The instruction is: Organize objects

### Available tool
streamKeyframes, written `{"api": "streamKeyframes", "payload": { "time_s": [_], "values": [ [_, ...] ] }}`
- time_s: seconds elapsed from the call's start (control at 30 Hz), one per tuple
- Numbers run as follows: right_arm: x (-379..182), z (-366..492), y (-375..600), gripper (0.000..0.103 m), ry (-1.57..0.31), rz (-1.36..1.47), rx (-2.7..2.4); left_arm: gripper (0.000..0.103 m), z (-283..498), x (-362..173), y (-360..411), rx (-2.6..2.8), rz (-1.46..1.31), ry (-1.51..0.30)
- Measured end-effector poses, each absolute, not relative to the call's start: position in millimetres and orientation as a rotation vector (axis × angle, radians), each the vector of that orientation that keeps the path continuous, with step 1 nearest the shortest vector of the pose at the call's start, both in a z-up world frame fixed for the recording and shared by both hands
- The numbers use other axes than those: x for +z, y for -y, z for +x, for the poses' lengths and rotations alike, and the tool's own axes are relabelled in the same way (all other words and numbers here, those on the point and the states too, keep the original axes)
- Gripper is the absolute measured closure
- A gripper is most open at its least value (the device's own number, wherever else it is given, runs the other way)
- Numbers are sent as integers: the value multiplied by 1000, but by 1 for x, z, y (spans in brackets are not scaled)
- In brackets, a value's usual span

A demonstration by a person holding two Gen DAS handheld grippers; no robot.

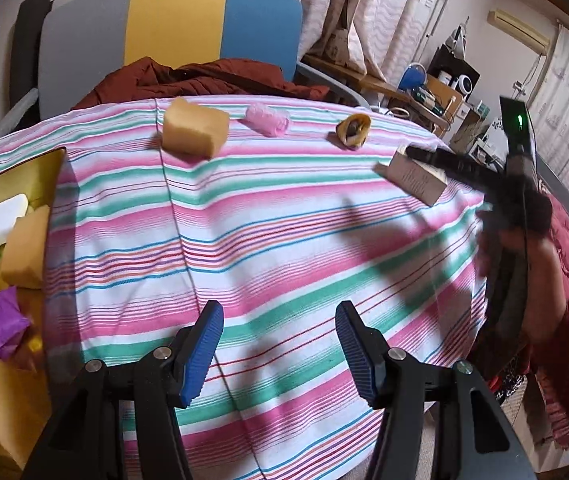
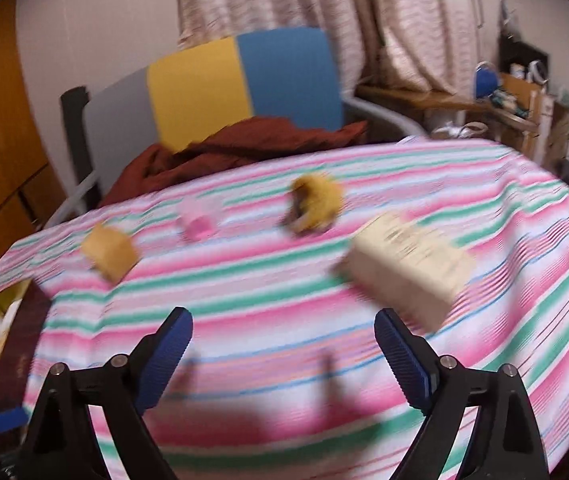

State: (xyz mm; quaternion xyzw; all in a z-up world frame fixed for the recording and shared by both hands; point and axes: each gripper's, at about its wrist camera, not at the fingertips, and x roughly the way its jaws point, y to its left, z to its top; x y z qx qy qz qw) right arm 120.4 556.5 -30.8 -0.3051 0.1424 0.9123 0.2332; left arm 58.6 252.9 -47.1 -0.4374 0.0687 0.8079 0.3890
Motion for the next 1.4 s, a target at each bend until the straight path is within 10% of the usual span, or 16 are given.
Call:
{"api": "streamKeyframes", "payload": {
  "time_s": [0.6,0.93,1.13,1.4],
  "values": [
    [-58,113,-634,3,-694,-987,2567,44,62,-59,-264,2043,-1165,-197],
    [-45,92,-587,4,-313,-921,2488,44,24,-44,-271,2139,-1141,-224],
    [-69,70,-595,51,-350,-1004,2405,26,-27,-28,-293,2240,-1106,-261],
    [-79,67,-583,51,-331,-943,2384,20,-80,-27,-338,2317,-1043,-438]
  ]
}}
